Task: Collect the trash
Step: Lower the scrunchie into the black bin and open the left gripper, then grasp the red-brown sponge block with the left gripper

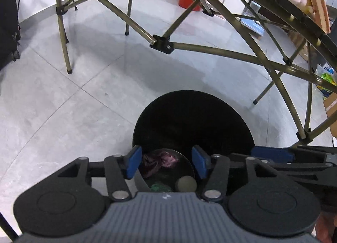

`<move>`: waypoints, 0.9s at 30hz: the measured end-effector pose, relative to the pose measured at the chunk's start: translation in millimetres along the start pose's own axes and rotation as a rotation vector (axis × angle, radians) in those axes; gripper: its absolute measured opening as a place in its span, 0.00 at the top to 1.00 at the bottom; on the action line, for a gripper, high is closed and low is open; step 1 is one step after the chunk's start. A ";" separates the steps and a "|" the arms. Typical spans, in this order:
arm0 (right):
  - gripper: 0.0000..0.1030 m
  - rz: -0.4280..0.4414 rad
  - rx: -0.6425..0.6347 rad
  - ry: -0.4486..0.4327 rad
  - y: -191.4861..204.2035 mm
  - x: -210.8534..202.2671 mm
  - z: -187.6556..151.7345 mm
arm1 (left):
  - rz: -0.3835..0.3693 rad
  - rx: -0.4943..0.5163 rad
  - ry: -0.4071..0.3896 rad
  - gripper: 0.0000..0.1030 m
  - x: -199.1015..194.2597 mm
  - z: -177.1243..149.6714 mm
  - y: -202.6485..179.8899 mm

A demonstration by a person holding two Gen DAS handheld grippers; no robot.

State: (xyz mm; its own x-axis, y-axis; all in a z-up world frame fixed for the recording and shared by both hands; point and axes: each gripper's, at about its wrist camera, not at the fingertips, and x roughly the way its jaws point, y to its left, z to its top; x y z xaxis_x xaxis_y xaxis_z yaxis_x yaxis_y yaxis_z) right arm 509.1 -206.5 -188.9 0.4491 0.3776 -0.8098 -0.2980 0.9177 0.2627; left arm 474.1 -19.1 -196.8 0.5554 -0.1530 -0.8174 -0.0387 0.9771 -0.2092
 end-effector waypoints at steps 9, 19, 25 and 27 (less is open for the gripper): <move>0.52 -0.057 -0.071 -0.076 9.7 -22.3 1.8 | -0.015 -0.014 -0.089 0.40 -19.8 4.9 5.3; 0.51 0.008 -0.198 -0.508 23.7 -153.6 7.5 | -0.142 0.112 -0.447 0.27 -96.6 28.5 -15.2; 0.30 -0.229 -0.008 -0.698 -47.0 -185.6 51.5 | -0.211 0.213 -0.566 0.27 -109.9 75.9 -68.2; 0.31 -0.188 0.133 -0.719 -78.1 -185.0 67.2 | -0.254 0.245 -0.580 0.27 -109.7 101.2 -94.7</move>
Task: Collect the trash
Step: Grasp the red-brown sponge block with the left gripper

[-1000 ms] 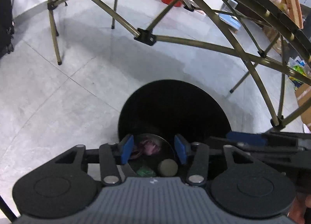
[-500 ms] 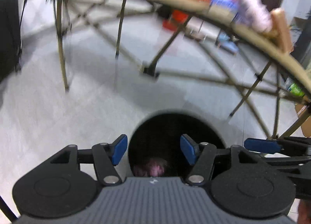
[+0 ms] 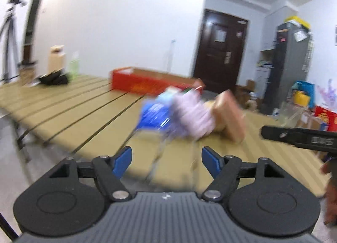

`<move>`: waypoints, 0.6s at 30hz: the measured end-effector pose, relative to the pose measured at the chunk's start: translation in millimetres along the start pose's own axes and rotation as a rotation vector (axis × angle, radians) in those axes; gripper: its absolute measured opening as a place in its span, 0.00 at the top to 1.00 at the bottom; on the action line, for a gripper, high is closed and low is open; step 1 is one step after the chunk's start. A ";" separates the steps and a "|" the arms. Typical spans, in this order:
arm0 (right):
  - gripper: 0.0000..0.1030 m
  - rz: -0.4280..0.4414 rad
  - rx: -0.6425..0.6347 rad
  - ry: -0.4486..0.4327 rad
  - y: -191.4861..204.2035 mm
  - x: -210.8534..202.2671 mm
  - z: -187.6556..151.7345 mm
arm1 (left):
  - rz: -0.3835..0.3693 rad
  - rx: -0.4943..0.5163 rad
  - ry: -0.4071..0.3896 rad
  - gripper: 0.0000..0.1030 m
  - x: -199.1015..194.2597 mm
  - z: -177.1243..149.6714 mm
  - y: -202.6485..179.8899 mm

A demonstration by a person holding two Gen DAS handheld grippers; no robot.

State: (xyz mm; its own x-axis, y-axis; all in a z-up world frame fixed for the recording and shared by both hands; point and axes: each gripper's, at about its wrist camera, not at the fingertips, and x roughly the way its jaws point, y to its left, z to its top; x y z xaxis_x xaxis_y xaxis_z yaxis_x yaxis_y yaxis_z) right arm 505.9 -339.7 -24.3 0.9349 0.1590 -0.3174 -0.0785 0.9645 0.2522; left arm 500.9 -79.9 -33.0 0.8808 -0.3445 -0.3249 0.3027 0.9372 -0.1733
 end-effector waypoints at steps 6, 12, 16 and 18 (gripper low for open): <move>0.33 -0.006 0.323 -0.051 -70.8 56.8 14.2 | -0.120 0.083 0.004 0.36 76.4 61.8 -58.6; 0.44 0.053 0.537 -0.002 -110.3 98.8 0.9 | -0.138 0.025 0.162 0.69 151.9 77.3 -76.4; 0.51 0.169 0.668 0.036 -121.9 107.8 -7.7 | -0.202 -0.068 0.187 0.78 161.7 78.5 -67.5; 0.63 0.153 0.662 0.040 -118.4 102.9 -8.4 | -0.194 -0.116 0.199 0.78 157.1 72.5 -56.4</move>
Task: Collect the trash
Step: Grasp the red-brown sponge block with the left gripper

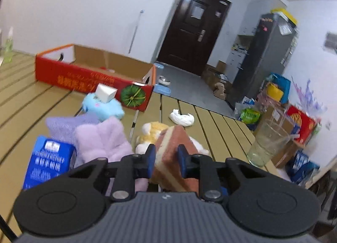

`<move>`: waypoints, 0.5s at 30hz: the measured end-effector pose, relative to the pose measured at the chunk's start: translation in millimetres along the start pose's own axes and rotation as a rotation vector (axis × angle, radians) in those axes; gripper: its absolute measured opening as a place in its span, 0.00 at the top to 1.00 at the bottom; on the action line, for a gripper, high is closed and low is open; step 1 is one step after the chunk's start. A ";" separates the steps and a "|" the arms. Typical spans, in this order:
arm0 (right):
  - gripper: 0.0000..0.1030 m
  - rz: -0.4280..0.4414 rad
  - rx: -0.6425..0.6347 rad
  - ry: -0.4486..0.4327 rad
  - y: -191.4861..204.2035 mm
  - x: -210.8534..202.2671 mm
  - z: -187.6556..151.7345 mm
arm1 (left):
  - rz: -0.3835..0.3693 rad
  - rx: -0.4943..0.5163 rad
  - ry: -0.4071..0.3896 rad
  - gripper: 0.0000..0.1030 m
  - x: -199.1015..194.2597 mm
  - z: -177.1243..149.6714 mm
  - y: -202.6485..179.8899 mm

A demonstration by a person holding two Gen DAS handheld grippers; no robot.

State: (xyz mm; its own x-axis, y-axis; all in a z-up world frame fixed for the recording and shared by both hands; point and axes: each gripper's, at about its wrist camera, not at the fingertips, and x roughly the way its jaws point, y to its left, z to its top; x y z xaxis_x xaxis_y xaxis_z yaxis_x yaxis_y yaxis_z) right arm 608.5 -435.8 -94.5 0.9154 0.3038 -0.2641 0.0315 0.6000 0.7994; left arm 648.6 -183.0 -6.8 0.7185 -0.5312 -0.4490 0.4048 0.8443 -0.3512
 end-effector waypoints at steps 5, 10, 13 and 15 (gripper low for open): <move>0.87 -0.039 -0.162 0.082 29.9 -24.8 5.9 | -0.029 -0.090 -0.024 0.78 -42.7 -21.7 10.6; 0.85 -0.072 -0.291 0.174 46.0 -52.8 -15.0 | -0.031 -0.199 0.035 0.78 -71.2 -68.4 21.0; 0.84 -0.065 -0.354 0.169 54.3 -63.8 -21.7 | -0.040 -0.213 0.059 0.77 -73.8 -78.0 24.6; 0.78 -0.061 -0.338 0.157 52.7 -67.7 -20.3 | -0.030 -0.209 0.066 0.76 -71.6 -77.2 23.9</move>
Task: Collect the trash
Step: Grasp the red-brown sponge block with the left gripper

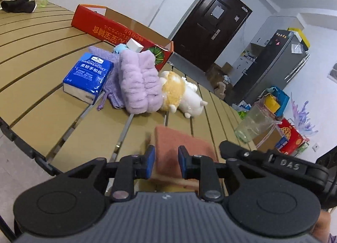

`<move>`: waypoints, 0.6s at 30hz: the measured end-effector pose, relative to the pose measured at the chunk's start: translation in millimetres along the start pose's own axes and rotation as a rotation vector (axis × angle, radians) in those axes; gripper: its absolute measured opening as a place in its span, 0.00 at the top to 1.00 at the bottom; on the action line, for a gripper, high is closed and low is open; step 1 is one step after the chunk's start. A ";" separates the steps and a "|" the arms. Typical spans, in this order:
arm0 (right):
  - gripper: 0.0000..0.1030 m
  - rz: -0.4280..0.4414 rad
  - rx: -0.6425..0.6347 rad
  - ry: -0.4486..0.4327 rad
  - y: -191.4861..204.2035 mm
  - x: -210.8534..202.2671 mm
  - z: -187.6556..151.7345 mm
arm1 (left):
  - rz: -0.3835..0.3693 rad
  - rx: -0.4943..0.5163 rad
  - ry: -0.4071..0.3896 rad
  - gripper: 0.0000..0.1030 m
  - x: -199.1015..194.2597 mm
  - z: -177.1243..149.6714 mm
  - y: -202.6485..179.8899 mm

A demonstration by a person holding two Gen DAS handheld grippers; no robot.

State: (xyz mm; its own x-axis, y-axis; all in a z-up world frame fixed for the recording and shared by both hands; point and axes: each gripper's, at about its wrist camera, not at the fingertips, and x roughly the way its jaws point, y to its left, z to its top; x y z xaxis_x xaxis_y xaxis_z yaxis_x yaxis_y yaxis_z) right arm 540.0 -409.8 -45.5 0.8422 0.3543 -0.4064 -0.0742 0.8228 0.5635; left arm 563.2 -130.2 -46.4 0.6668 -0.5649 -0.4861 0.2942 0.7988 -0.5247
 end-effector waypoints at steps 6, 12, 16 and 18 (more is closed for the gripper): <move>0.60 -0.031 0.014 0.027 -5.7 9.6 0.3 | -0.003 -0.002 0.011 0.70 11.2 5.0 -5.7; 0.61 -0.032 0.026 0.084 -10.5 19.7 -3.2 | 0.001 -0.014 0.026 0.70 18.4 -0.9 -3.2; 0.67 -0.039 0.006 0.099 -7.7 21.6 -4.9 | -0.007 -0.010 0.030 0.72 17.7 -1.1 -3.1; 0.72 -0.036 0.007 0.097 -6.1 20.9 -4.8 | -0.003 -0.006 0.024 0.73 14.1 -2.0 -3.2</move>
State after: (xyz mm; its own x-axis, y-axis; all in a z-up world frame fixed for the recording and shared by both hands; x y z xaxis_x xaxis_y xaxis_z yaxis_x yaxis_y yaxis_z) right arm 555.5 -405.3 -60.9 0.7885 0.3660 -0.4943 -0.0407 0.8330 0.5518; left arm 570.4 -141.1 -53.0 0.6491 -0.5723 -0.5011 0.2919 0.7957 -0.5306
